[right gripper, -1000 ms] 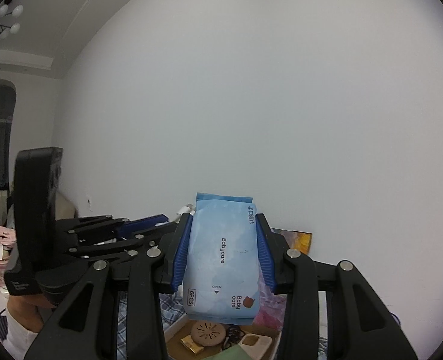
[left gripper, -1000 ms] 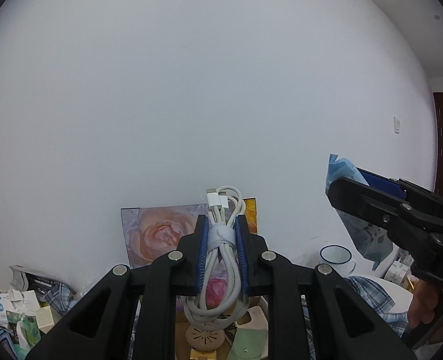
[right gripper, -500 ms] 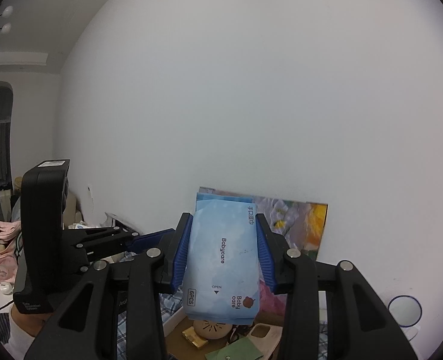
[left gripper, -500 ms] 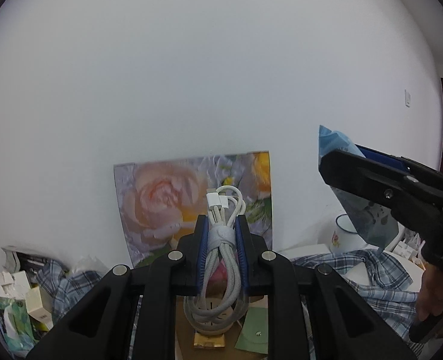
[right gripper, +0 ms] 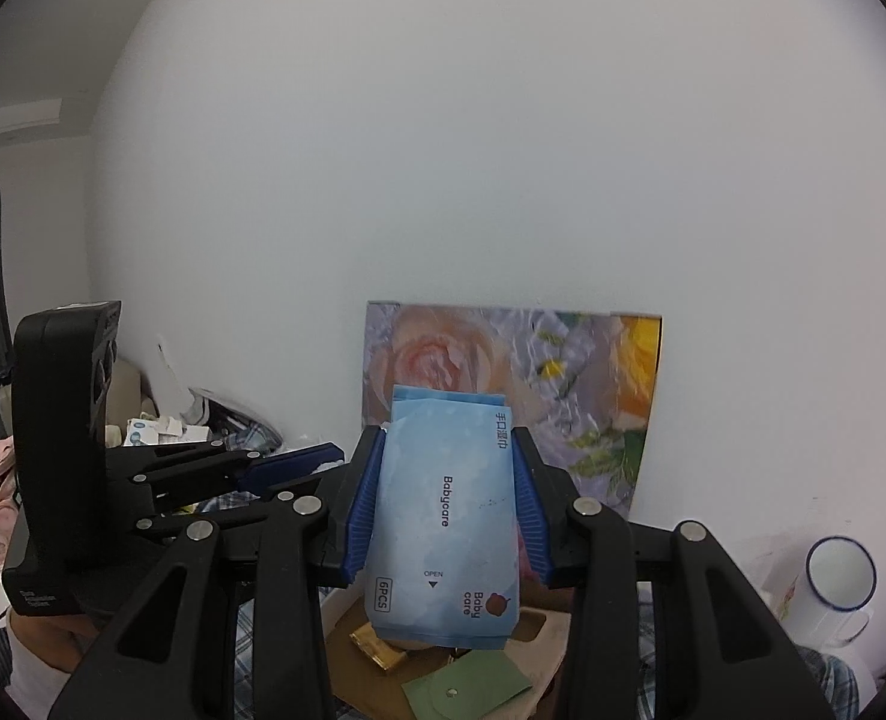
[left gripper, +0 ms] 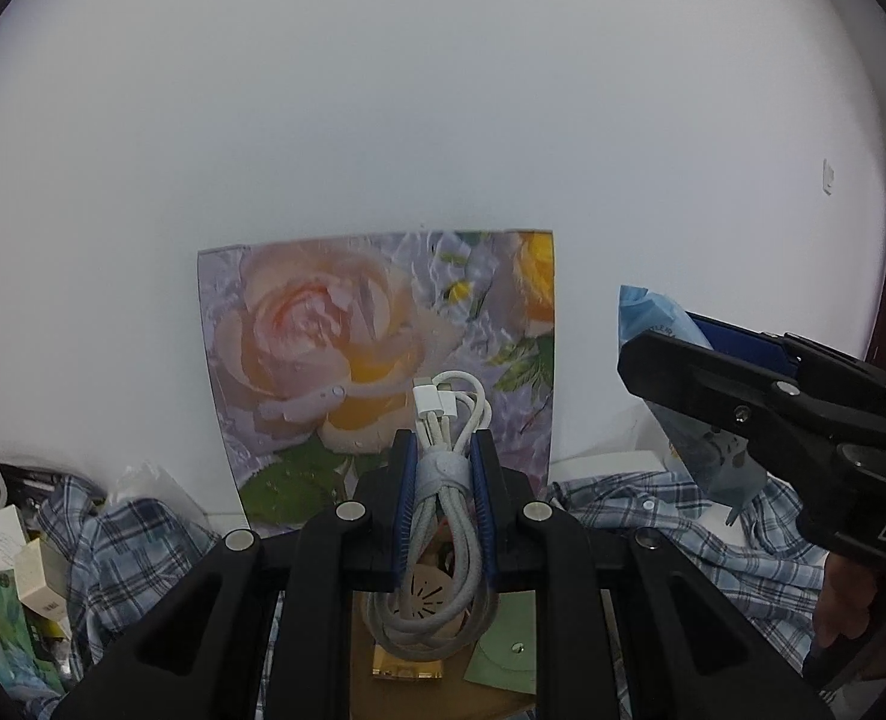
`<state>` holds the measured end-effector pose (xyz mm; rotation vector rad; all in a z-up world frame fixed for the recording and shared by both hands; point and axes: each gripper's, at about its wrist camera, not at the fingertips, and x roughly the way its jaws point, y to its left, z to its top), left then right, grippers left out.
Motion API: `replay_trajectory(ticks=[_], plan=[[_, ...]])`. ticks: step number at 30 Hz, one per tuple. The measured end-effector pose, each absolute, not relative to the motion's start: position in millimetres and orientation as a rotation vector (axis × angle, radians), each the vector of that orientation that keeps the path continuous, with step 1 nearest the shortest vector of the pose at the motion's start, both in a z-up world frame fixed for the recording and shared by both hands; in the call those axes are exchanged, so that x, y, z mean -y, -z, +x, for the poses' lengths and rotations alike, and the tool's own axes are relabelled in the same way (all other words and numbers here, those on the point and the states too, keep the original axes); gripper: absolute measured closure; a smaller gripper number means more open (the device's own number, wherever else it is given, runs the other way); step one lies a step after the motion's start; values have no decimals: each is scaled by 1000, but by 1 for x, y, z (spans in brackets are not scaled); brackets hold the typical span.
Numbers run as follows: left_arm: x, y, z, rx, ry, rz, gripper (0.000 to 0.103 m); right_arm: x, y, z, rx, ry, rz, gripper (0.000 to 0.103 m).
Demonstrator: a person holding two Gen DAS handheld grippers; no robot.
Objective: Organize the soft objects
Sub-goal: 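Carry the white cable over the box with the left gripper while the right carries the wipes packet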
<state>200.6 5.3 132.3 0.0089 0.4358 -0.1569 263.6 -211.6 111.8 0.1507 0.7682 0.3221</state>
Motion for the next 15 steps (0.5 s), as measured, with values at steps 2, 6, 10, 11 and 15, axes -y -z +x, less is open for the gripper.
replay_trajectory(ticks=[2, 6, 10, 11, 15], plan=[[-6, -127, 205, -453, 157, 2, 84, 212, -104, 266, -788, -321, 156, 63], [-6, -113, 215, -499, 183, -28, 84, 213, -86, 272, -819, -309, 179, 63], [-2, -97, 229, -547, 188, -33, 84, 209, -70, 275, -861, -316, 181, 63], [-3, -93, 232, -559, 194, -42, 84, 209, -65, 277, -871, -318, 184, 63], [-5, -81, 241, -592, 190, -60, 84, 205, -56, 278, -898, -314, 183, 63]])
